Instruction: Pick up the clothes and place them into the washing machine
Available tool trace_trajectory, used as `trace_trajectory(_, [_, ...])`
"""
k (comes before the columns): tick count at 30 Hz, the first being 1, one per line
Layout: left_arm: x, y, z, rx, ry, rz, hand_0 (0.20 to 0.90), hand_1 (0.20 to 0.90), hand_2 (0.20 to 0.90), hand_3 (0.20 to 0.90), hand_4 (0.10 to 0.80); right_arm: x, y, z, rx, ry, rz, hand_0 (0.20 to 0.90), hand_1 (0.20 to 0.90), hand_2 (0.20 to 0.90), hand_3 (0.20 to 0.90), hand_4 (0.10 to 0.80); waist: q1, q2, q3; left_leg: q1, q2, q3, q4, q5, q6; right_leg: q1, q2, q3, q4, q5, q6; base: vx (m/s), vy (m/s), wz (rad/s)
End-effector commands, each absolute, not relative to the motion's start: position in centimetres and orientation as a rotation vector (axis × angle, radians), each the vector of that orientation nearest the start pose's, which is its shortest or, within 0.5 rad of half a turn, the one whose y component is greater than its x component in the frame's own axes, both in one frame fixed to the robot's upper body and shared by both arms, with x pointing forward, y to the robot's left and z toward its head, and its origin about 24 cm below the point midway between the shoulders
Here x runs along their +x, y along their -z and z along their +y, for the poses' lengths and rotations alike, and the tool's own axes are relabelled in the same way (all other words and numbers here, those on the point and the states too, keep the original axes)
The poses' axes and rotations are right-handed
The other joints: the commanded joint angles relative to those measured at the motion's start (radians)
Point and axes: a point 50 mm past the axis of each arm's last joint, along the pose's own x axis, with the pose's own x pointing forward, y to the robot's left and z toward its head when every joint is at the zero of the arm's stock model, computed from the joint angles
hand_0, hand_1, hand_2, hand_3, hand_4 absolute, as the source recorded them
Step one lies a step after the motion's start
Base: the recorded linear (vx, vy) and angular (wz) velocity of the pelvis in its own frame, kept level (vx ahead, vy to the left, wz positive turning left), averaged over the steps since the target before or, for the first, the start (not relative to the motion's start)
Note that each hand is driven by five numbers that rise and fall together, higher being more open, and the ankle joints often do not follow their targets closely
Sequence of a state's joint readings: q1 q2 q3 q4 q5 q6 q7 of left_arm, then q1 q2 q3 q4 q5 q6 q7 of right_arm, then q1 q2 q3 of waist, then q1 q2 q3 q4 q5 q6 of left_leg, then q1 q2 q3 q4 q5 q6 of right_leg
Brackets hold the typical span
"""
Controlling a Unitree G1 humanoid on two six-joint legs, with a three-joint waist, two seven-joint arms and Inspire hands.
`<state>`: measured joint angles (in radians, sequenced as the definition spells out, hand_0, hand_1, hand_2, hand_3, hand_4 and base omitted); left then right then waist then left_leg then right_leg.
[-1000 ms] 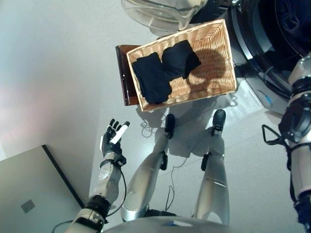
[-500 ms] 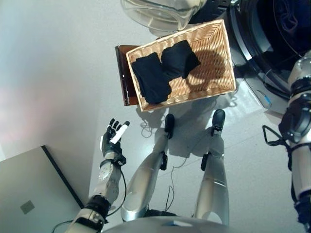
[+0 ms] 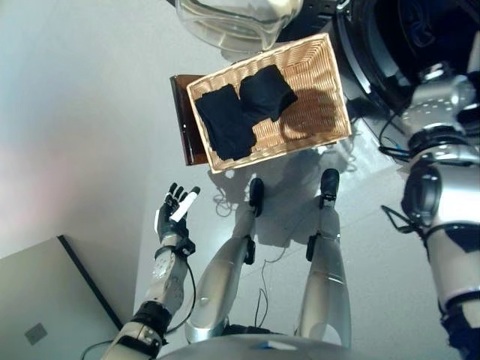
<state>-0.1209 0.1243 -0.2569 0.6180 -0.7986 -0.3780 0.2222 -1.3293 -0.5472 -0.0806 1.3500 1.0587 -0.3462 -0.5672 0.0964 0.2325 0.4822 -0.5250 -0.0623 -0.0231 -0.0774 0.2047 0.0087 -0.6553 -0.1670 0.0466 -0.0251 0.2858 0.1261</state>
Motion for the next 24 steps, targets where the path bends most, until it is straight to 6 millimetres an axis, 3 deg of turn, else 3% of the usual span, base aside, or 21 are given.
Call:
trace_trajectory(1, [24.2, 4.0, 18.4, -0.493, -0.402, 0.176, 0.900, 0.900, 0.900, 0.900, 0.800, 39.2, -27.1, -29.0, 0.673, 0.831, -0.428, 0.900, 0.900, 0.900, 0.900, 0.800, 0.023, 0.004, -0.020, -0.006, 0.021, -0.015, -0.007, -0.054, -0.075, 0.001, 0.024, 0.011, 0.162, -0.203, -0.004, 0.000, 0.000, 0.00])
trace_trajectory(11, [24.1, 3.6, 19.4, -0.466, -0.471, 0.143, 0.900, 0.900, 0.900, 0.900, 0.800, 40.9, -25.6, -21.1, 0.316, 0.734, -0.394, 0.900, 0.900, 0.900, 0.900, 0.800, 0.013, -0.039, -0.019, 0.004, 0.028, -0.024, 0.002, -0.052, -0.071, 0.021, 0.034, 0.000, 0.159, -0.196, -0.009, -0.002, 0.000, 0.01])
trace_trajectory(13, [24.1, 3.4, 19.5, -0.464, -0.474, 0.134, 0.900, 0.900, 0.900, 0.900, 0.800, 40.9, -25.6, -20.8, 0.297, 0.732, -0.397, 0.900, 0.900, 0.900, 0.900, 0.800, 0.013, -0.041, -0.019, 0.003, 0.028, -0.026, 0.003, -0.052, -0.070, 0.023, 0.034, -0.002, 0.160, -0.196, -0.009, -0.004, -0.004, 0.02])
trace_trajectory(18, [24.1, 3.3, 20.1, -0.444, -0.508, 0.119, 0.900, 0.900, 0.900, 0.900, 0.800, 41.0, -25.2, -18.0, 0.039, 0.644, -0.434, 0.900, 0.900, 0.900, 0.900, 0.800, 0.013, -0.062, -0.018, 0.006, 0.033, -0.032, 0.009, -0.049, -0.070, 0.040, 0.036, -0.011, 0.156, -0.195, -0.009, -0.001, -0.007, 0.04])
trace_trajectory(24, [24.2, 3.2, 20.1, -0.439, -0.516, 0.113, 0.900, 0.900, 0.900, 0.900, 0.800, 40.9, -25.6, -18.0, 0.159, 0.673, -0.441, 0.900, 0.900, 0.900, 0.900, 0.800, 0.010, -0.075, -0.019, 0.006, 0.035, -0.037, 0.014, -0.051, -0.070, 0.043, 0.037, -0.014, 0.160, -0.200, -0.011, 0.003, -0.002, 0.03])
